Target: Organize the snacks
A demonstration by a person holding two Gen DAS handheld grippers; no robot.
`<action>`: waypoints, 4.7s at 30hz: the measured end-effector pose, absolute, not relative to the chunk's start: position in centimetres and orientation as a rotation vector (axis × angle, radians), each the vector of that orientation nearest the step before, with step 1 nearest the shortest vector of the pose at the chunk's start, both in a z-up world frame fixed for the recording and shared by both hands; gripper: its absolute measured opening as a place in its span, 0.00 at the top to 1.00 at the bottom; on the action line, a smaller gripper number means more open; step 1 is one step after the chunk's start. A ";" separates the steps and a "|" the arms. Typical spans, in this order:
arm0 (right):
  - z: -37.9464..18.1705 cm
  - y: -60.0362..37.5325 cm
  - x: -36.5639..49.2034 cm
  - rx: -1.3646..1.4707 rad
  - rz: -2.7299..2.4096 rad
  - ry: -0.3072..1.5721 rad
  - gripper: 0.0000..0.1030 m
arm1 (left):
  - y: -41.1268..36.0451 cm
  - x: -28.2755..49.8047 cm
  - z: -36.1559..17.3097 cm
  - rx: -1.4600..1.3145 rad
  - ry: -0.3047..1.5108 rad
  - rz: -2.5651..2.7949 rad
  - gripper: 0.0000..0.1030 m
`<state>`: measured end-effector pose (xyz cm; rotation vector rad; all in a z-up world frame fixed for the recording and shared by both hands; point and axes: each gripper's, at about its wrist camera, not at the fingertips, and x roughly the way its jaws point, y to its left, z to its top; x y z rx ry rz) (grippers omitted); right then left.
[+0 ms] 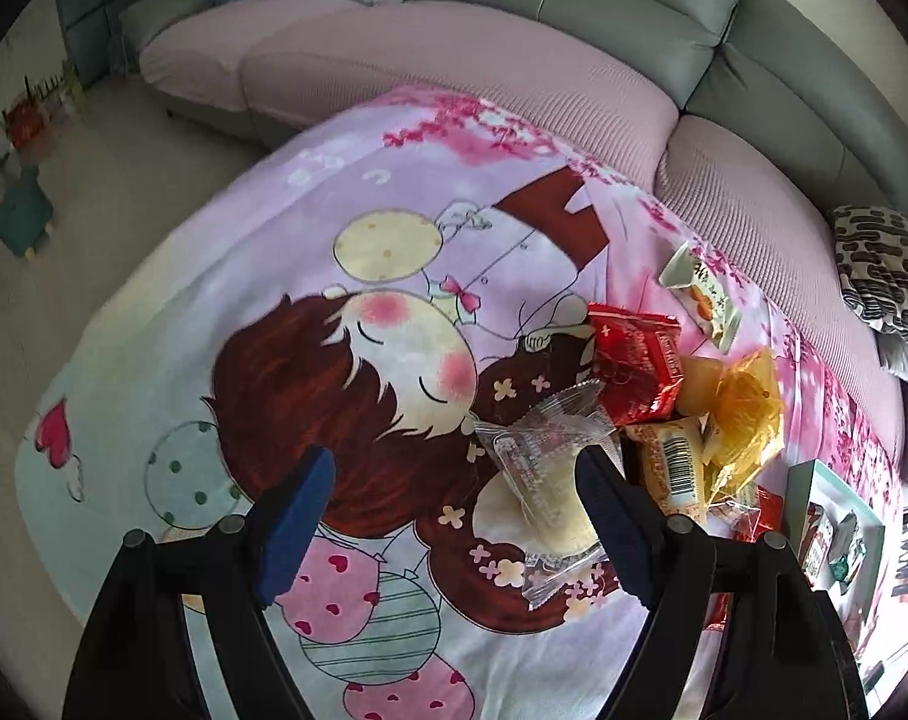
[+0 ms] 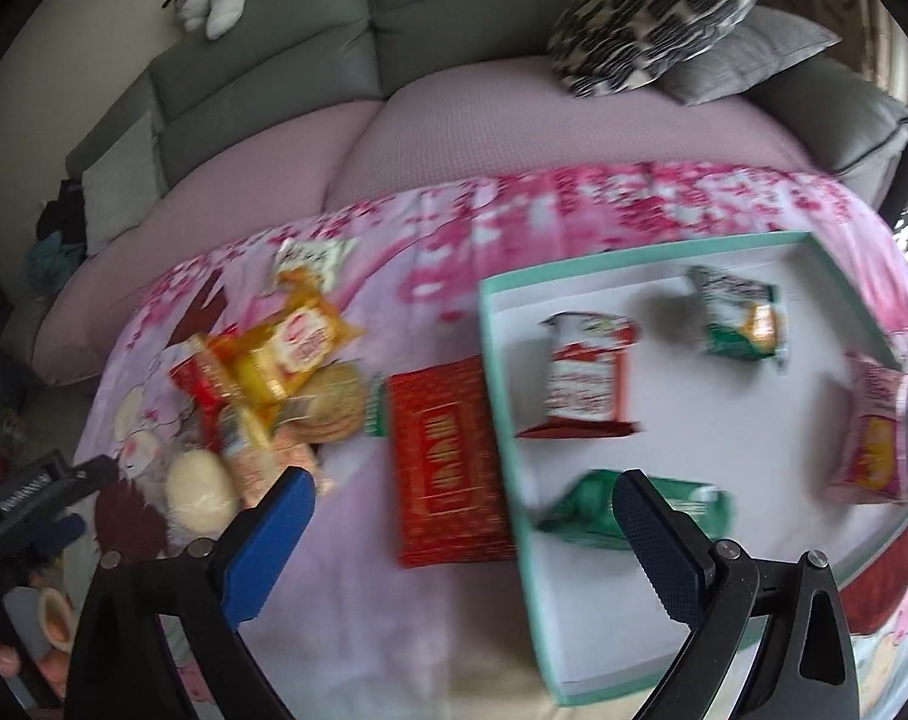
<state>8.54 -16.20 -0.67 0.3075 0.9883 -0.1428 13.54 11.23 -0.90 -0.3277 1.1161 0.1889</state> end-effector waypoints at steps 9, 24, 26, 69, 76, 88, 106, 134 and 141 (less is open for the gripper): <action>-1.8 -14.3 12.0 0.304 -0.070 1.043 0.05 | 10.1 15.3 -3.0 -0.408 1.193 0.093 0.19; -4.4 -15.7 13.2 0.329 -0.003 1.113 0.25 | 6.5 17.2 -5.8 -0.340 1.280 0.049 0.19; -4.3 -15.8 13.2 0.335 0.005 1.115 0.28 | 6.1 17.4 -6.1 -0.341 1.286 0.037 0.20; -5.5 -13.5 13.8 0.070 -0.094 1.173 0.47 | 6.5 16.3 -5.2 -0.332 1.266 0.072 0.46; -6.1 -12.9 13.9 0.018 -0.114 1.153 0.46 | 6.5 16.3 -5.5 -0.335 1.274 0.075 0.46; -5.6 -14.1 13.9 0.150 -0.081 1.143 0.46 | 6.4 16.3 -5.5 -0.337 1.277 0.078 0.46; -6.8 -14.0 13.1 0.140 -0.094 1.216 0.43 | 6.5 16.3 -5.5 -0.349 1.276 0.079 0.46; -8.0 -10.4 13.5 -0.049 -0.129 1.132 0.40 | 5.9 16.9 -6.4 -0.305 1.311 0.078 0.46; -8.0 -10.6 13.7 -0.043 -0.128 1.117 0.38 | 5.7 17.0 -6.5 -0.291 1.313 0.082 0.46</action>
